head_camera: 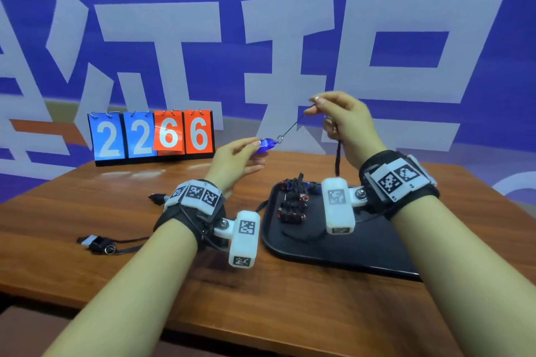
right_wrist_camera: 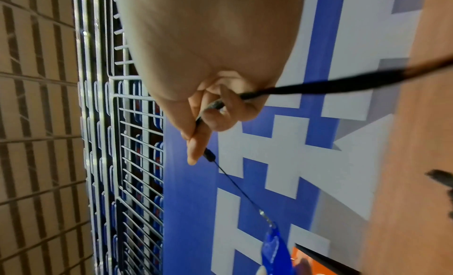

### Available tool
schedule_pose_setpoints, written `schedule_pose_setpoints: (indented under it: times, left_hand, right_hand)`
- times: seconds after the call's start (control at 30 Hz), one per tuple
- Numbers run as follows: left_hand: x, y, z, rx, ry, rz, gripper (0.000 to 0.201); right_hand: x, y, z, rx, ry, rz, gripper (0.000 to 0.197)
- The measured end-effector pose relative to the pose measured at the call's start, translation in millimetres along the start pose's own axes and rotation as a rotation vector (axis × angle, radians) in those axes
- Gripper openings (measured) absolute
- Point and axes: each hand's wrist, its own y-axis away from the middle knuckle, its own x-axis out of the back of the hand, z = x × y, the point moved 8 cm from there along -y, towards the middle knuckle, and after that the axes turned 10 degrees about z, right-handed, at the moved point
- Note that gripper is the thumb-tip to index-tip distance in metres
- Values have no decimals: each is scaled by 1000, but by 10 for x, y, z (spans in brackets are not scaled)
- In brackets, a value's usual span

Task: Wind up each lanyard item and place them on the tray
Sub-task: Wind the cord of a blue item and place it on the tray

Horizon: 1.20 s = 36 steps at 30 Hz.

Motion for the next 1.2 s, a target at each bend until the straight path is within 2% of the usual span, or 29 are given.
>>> schedule_pose_setpoints:
  times: [0.13, 0.27, 0.43, 0.57, 0.7, 0.8, 1.07, 1.2]
  left_hand:
    - [-133, 0, 24, 6, 17, -54, 25]
    - [-192, 22, -73, 8, -15, -59, 25]
    - [-238, 19, -241, 10, -110, -58, 22]
    - [-311, -2, -454, 25, -151, -69, 20]
    - [-449, 7, -670, 139, -33, -125, 22]
    - [-497, -1, -765, 171, 2, -165, 26]
    - [-491, -18, -894, 206, 34, -204, 26]
    - [-521, 36, -906, 212, -15, -274, 26]
  right_hand:
    - [-77, -55, -98, 31, -7, -45, 18]
    - [-174, 40, 220, -49, 22, -150, 20]
    - [-224, 155, 501, -67, 53, -248, 18]
    - [-183, 202, 772, -164, -35, -238, 17]
    - [-102, 273, 1108, -233, 26, -218, 18]
    - [-73, 306, 1291, -259, 21, -190, 16]
    - [-22, 343, 1442, -214, 14, -138, 16]
    - [22, 357, 1338, -126, 58, -148, 15]
